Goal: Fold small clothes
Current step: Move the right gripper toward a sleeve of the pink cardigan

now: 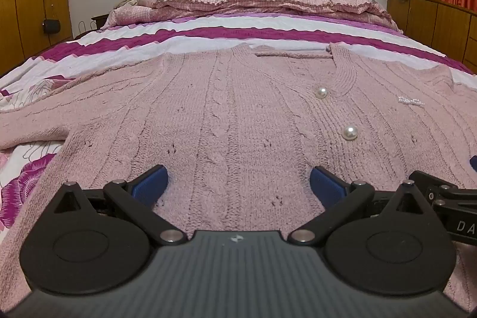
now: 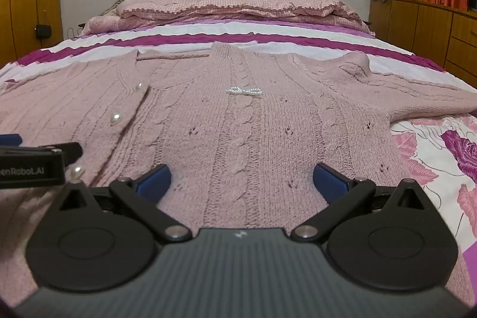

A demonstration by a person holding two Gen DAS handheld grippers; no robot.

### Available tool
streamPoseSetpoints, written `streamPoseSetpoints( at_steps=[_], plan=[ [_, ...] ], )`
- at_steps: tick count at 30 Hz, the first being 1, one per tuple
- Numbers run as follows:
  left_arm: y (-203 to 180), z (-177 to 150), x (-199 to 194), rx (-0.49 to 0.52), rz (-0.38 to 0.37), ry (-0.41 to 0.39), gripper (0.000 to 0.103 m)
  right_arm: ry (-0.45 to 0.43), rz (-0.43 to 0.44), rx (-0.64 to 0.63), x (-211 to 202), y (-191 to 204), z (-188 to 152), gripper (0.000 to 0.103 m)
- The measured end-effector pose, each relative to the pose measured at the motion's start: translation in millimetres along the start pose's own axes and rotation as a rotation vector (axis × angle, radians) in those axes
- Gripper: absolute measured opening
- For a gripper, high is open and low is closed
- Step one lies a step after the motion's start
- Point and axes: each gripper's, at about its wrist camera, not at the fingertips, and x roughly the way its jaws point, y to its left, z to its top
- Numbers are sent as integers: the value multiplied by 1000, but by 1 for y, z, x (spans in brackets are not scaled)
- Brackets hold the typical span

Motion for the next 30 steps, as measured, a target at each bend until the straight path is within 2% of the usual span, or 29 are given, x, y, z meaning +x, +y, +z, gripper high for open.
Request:
streamPoseSetpoints(
  at_steps=[13, 19, 24, 30],
  plan=[
    [3, 5, 3, 8, 11, 11, 103, 0, 0, -2, -2, 0, -2, 103],
    [3, 13, -5, 24, 11, 62, 103, 43, -2, 2, 0, -1, 8, 103],
    [-3, 22, -18, 47, -11, 126, 103, 85, 60, 52, -13, -15, 18, 103],
    [-14, 45, -41, 31, -68, 164, 103, 81, 122, 116, -32, -45, 40, 103]
  ],
)
